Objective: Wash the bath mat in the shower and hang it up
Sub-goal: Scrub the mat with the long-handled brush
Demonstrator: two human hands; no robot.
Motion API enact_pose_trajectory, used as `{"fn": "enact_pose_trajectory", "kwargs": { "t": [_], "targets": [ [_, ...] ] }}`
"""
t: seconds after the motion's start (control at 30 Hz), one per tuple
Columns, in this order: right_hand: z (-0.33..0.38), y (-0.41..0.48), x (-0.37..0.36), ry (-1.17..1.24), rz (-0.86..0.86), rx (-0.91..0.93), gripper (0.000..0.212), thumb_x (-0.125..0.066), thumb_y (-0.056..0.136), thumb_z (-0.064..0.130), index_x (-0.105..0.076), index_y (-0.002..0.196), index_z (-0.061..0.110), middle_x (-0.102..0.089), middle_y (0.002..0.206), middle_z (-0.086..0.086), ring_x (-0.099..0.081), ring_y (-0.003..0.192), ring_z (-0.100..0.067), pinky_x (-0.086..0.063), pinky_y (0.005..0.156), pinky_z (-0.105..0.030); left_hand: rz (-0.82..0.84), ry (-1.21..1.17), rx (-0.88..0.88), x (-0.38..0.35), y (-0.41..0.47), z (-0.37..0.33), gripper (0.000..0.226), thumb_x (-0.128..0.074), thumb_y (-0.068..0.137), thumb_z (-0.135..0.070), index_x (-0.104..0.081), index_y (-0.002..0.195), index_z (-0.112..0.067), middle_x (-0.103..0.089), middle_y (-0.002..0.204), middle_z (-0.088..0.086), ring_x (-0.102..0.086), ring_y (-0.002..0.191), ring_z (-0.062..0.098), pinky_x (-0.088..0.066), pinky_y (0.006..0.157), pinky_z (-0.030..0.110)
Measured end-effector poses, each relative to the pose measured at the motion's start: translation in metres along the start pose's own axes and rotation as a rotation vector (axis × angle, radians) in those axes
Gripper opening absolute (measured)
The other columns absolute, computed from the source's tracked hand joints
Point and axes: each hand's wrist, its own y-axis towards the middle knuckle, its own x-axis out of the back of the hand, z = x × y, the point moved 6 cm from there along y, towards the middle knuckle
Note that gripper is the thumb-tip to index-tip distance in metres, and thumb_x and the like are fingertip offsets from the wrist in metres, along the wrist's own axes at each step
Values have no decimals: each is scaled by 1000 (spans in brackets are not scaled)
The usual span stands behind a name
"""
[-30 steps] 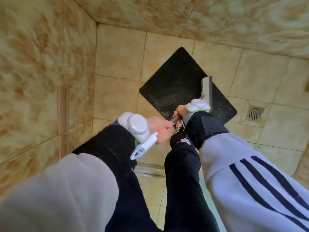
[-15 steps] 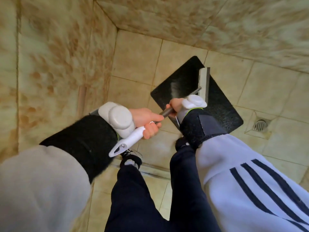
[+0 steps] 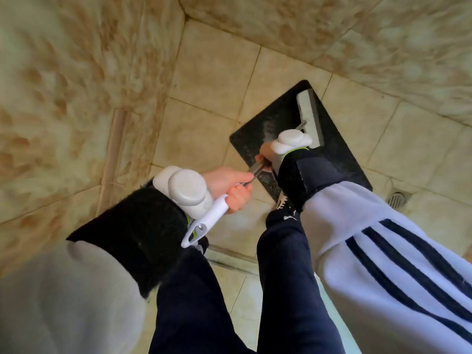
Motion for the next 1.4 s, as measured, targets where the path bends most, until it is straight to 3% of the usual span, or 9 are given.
{"fn": "enact_pose_trajectory", "kwargs": {
  "t": [0.23,0.33,0.6,0.77,0.93,1.07,1.23,1.33,1.4],
  "targets": [
    [-26,-59,-113,-101,199,19,14,-32,97,9,-45,96,10,-59,64,-7,-50,21,-3,-41,31,-15,-142,-33,-27,63,-68,55,39,-27,101,-26,-34,65,-15,-30,31,-7,-28,18,1,-19,22,7],
    [-19,-59,-85,-112,122,130,18,-34,94,1,-44,109,6,-55,64,-9,-49,21,-4,-39,28,-13,-123,19,-87,48,-57,50,38,-29,101,-25,-35,65,-15,-29,33,-7,-27,19,1,-19,24,5],
    [34,1,16,-389,-137,103,21,-36,93,8,-43,73,7,-48,31,-7,-40,13,-9,-37,28,-11,88,-74,-148,-11,17,2,42,-24,101,-33,-30,63,-17,-28,28,-5,-28,17,2,-21,21,10],
    [-14,-33,-46,-575,114,138,23,-43,97,13,-44,74,16,-51,73,-2,-56,55,-11,-46,34,-15,97,-262,-159,31,8,59,41,-25,101,-32,-34,65,-15,-31,30,-7,-28,18,1,-19,20,10],
    [-85,-84,-144,-536,325,90,24,-39,99,11,-42,75,14,-49,76,-2,-62,49,-12,-55,50,-21,-27,-401,-93,88,-51,141,44,-26,101,-33,-37,64,-13,-32,31,-6,-30,18,2,-19,20,8],
    [-113,-98,-154,-351,223,-18,16,-31,98,4,-38,111,8,-51,70,-9,-50,20,-7,-39,27,-14,-77,-313,-90,86,-63,162,43,-26,101,-31,-35,63,-14,-31,30,-6,-28,17,3,-20,21,7],
    [-92,-72,-79,-313,19,76,13,-37,91,3,-43,104,2,-60,60,-8,-50,21,-6,-42,31,-15,-33,-164,-122,49,-33,136,42,-28,101,-36,-34,65,-15,-29,31,-7,-27,19,2,-19,23,8],
    [-81,-50,-25,-397,-97,64,16,-37,89,1,-45,76,5,-48,25,1,-48,22,-9,-41,33,-12,25,-139,-146,15,1,110,44,-31,100,-41,-31,64,-15,-27,30,-6,-26,18,3,-18,23,8],
    [-82,-40,1,-448,-144,65,24,-39,88,2,-45,65,7,-50,27,1,-52,36,-15,-44,43,-18,51,-105,-140,-1,25,102,44,-30,101,-36,-28,62,-16,-25,28,-6,-24,17,3,-16,24,9]
  ]
}}
